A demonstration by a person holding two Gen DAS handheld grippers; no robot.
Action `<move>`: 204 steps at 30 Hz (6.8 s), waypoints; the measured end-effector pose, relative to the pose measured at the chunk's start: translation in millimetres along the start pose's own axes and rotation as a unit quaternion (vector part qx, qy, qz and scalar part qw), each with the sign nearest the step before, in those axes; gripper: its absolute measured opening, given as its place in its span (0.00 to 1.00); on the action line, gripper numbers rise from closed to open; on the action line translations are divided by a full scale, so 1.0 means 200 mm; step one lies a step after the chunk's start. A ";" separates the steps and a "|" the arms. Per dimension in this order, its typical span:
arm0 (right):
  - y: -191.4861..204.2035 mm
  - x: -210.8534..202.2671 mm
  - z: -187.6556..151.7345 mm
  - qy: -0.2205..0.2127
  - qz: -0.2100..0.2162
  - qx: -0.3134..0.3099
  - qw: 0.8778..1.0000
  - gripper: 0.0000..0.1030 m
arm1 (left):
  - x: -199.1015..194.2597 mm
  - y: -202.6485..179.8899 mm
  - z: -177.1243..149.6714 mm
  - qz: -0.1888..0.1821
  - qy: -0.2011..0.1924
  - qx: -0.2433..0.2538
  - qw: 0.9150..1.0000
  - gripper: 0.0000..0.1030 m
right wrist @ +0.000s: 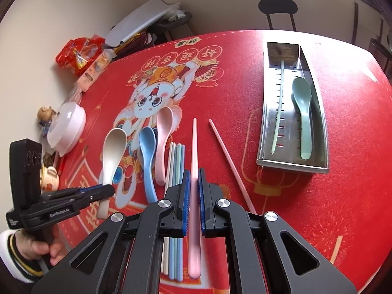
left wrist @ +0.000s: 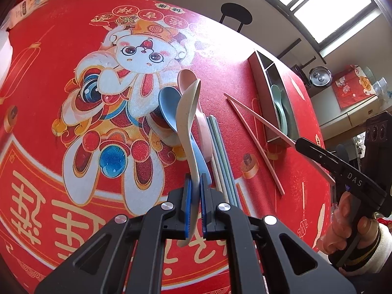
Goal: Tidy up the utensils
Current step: 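Lift the pink chopstick and white spoon and carry both toward the steel caddy, then lower the pink chopstick and white spoon into the caddy and open both tools, then move both tools back over the blue and pink spoons, then grasp the pink spoon with the right tool while the left tool grasps the blue spoon, then carry the pink and blue spoons to the caddy and lower them in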
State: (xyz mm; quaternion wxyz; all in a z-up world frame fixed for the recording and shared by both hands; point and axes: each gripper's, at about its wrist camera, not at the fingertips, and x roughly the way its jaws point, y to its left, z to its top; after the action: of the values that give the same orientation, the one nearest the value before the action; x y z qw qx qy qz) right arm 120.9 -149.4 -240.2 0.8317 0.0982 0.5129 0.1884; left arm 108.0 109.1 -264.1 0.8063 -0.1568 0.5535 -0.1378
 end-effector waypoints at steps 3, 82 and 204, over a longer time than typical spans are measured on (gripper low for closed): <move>0.00 -0.03 0.02 -0.008 -0.001 0.001 1.000 0.06 | -0.01 -0.01 0.01 -0.003 -0.002 0.000 1.000 0.06; -0.64 0.21 0.45 -0.012 -0.093 0.136 0.986 0.07 | 0.86 -0.89 0.88 -0.066 0.087 0.068 0.992 0.06; 0.03 0.30 0.15 0.012 0.043 0.018 0.999 0.13 | 0.12 0.13 0.31 -0.009 -0.013 -0.004 1.000 0.06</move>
State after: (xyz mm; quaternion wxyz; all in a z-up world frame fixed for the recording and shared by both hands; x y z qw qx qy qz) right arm 170.3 -118.3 -274.7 0.8147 0.1327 0.5217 0.2158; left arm 176.6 128.8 -274.3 0.8115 -0.1668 0.5420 -0.1409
